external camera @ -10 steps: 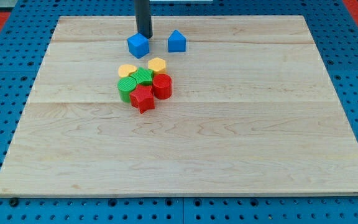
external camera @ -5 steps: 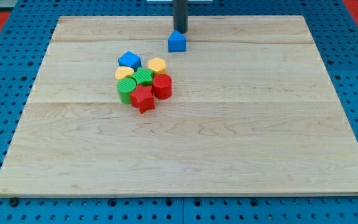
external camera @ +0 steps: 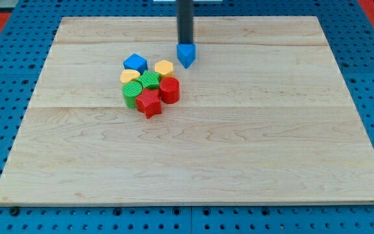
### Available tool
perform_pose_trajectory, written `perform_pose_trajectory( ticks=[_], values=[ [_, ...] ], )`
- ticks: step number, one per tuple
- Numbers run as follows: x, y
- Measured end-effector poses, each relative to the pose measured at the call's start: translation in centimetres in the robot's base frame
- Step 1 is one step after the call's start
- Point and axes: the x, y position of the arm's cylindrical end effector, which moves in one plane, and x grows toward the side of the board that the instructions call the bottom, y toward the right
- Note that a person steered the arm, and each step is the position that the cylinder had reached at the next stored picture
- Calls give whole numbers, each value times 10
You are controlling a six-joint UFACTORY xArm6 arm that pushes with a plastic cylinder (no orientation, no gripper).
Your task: Move the blue blocks into the group of blocks
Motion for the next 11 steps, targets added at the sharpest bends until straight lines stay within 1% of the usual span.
perform_pose_trajectory(
  ticks=[1,2,3,4,5,6,7,8,9,10,11],
  values=[
    [22,10],
    [22,2],
    [-11,-1],
    [4,-18],
    [28,0],
    [42,9],
    [13,10],
    [-19,-15],
    [3,-28],
    [29,-22],
    [44,-7]
  ],
)
